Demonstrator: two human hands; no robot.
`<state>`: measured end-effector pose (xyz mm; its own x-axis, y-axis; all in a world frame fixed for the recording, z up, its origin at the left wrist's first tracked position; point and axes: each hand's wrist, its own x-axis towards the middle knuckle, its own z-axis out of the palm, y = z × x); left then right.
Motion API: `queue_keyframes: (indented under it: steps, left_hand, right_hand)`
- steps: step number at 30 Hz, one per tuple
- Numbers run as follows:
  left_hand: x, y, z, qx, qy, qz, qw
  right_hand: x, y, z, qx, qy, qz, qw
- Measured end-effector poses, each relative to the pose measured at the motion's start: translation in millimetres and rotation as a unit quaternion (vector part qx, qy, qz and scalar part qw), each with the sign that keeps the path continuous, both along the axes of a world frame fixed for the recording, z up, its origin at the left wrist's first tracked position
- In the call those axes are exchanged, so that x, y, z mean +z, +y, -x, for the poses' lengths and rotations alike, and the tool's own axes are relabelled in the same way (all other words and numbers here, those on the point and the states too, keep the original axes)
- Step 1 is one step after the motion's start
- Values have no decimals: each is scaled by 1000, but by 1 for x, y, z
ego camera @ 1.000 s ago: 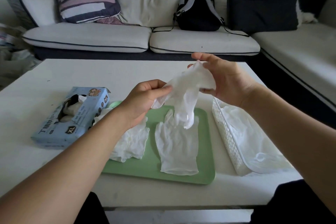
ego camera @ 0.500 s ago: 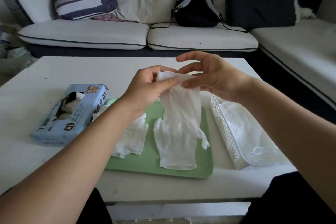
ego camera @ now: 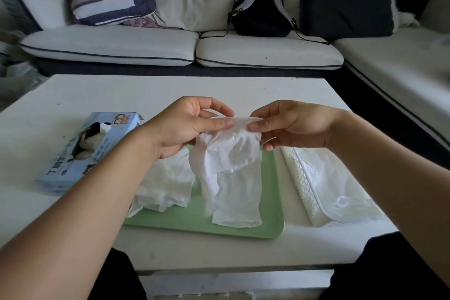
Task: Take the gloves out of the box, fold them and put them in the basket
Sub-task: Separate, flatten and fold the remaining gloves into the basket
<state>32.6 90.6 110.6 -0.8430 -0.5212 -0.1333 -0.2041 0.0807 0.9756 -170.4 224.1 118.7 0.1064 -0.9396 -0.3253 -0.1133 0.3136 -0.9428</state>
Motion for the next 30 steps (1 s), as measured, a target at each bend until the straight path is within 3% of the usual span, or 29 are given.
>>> queue_keyframes:
  steps: [6,10,12,14,18,21,25,30]
  left_hand:
    - [-9,-8,3,-22,-62,-23,998]
    - [-24,-13,14,25,-104,21,994]
    - [-35,-15,21,78,-85,68,991]
    - [-40,-18,28,135,-10,155,979]
    - [-20,-13,32,179,169,332,911]
    - [-8,-9,26,151,206,366,895]
    - [-36,-15,15,38,57,338,939]
    - [-82,4,11,-99,-87,324,937]
  right_hand:
    - [-11,-4,6,-15,15,-43,999]
    - [-25,-10,12,-57,61,-80,993]
    - [-31,-17,14,-108,106,-69,986]
    - [-32,-23,15,-201,155,2,967]
    - [-4,-23,14,-315,217,243,892]
    - [9,-12,10,-285,278,308,864]
    - [-24,-11,5,-184,382,210,881]
    - [-75,-2,-6,50,492,103,863]
